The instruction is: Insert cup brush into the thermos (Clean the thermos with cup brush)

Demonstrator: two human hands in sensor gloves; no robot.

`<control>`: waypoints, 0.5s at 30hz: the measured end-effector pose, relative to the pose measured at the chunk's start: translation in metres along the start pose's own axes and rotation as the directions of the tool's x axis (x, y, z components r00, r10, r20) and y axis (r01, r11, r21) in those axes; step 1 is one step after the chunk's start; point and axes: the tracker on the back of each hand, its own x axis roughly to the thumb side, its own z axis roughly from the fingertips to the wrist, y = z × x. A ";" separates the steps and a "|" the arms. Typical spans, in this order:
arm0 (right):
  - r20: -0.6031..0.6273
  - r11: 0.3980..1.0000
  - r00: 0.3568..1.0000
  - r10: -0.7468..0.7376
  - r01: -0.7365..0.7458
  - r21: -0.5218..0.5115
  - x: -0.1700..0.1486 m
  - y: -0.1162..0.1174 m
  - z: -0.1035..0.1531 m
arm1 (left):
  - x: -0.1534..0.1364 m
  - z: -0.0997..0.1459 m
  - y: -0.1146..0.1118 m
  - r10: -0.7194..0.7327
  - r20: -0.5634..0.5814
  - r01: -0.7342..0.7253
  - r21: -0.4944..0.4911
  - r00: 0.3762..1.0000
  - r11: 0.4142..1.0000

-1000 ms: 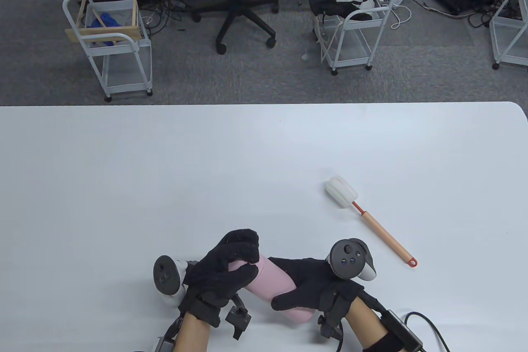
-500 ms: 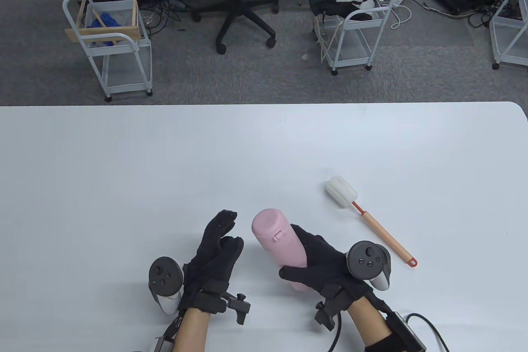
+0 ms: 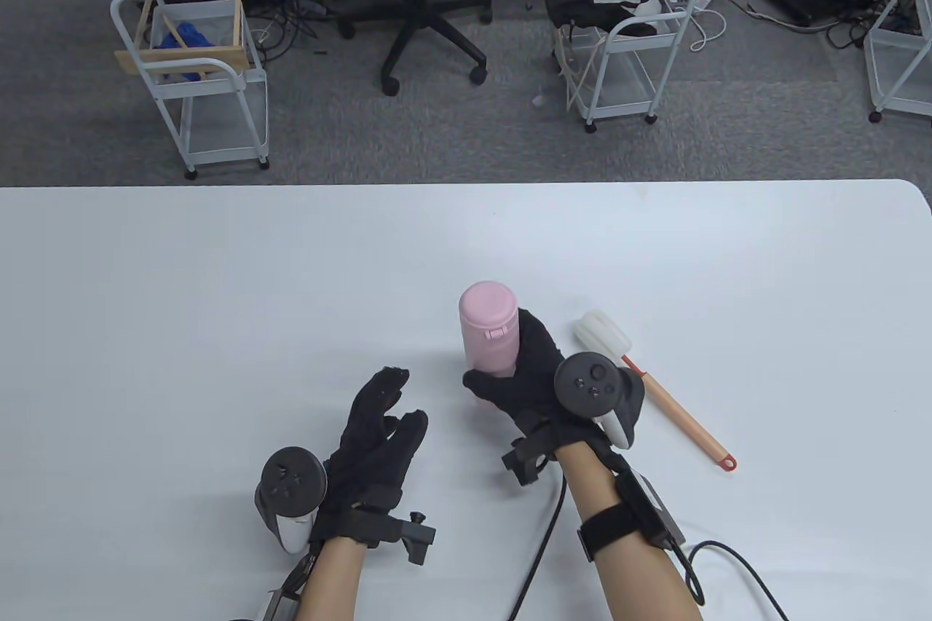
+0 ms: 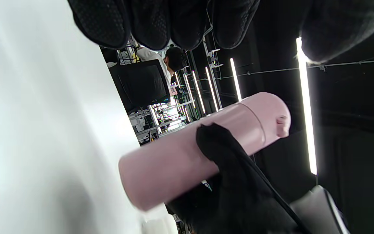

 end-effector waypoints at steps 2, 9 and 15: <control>-0.035 0.999 0.999 0.021 -0.023 -0.046 -0.005 0.006 -0.011 | -0.001 0.001 0.000 -0.011 -0.006 0.011 -0.009 1.000 1.000; -0.084 0.994 0.992 0.095 -0.099 -0.041 -0.022 0.023 -0.023 | 0.001 0.001 0.000 -0.049 0.001 0.049 -0.009 0.999 0.999; -0.109 0.987 0.982 0.153 -0.157 -0.030 -0.027 0.025 -0.018 | -0.001 0.001 0.001 -0.071 -0.023 0.071 -0.015 0.997 0.997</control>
